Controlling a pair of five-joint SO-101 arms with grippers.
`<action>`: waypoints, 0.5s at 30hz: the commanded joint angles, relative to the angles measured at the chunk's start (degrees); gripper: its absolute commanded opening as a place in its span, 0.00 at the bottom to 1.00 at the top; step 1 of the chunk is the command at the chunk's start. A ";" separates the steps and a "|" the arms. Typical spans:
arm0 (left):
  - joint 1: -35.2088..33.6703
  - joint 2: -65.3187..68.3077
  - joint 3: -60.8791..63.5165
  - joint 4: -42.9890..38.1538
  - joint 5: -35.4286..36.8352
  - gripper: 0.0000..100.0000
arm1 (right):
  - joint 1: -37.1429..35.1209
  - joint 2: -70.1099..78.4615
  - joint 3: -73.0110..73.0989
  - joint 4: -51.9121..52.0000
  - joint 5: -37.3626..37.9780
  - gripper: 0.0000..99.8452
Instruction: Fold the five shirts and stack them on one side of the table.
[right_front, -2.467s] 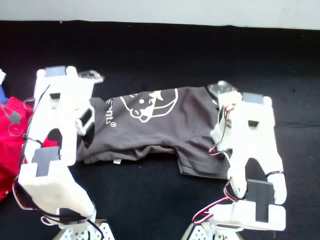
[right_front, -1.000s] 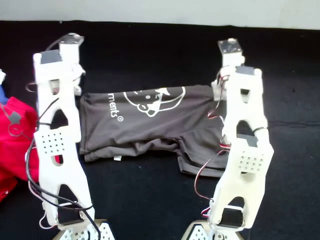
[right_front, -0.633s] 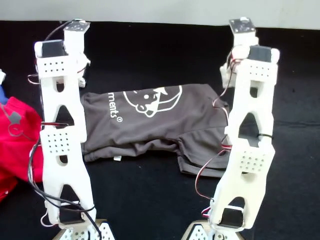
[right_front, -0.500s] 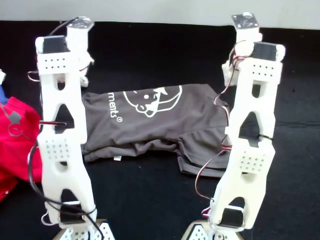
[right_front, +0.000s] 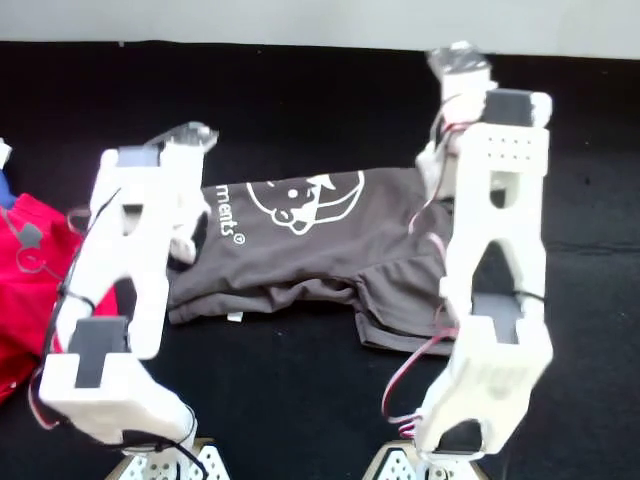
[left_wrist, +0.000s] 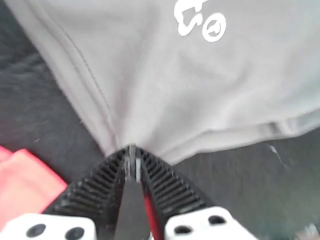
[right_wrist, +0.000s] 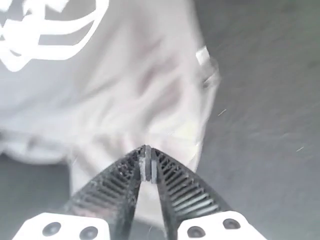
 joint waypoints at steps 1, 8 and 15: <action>-0.57 -5.58 11.12 -10.29 -0.09 0.01 | -3.82 -11.12 19.38 -7.60 -0.18 0.01; -0.66 -8.13 20.00 -16.18 -0.09 0.01 | -9.80 -22.20 56.04 -29.67 0.44 0.01; -0.66 -7.60 24.57 -21.01 -0.09 0.01 | -11.38 -27.03 71.60 -36.53 7.21 0.01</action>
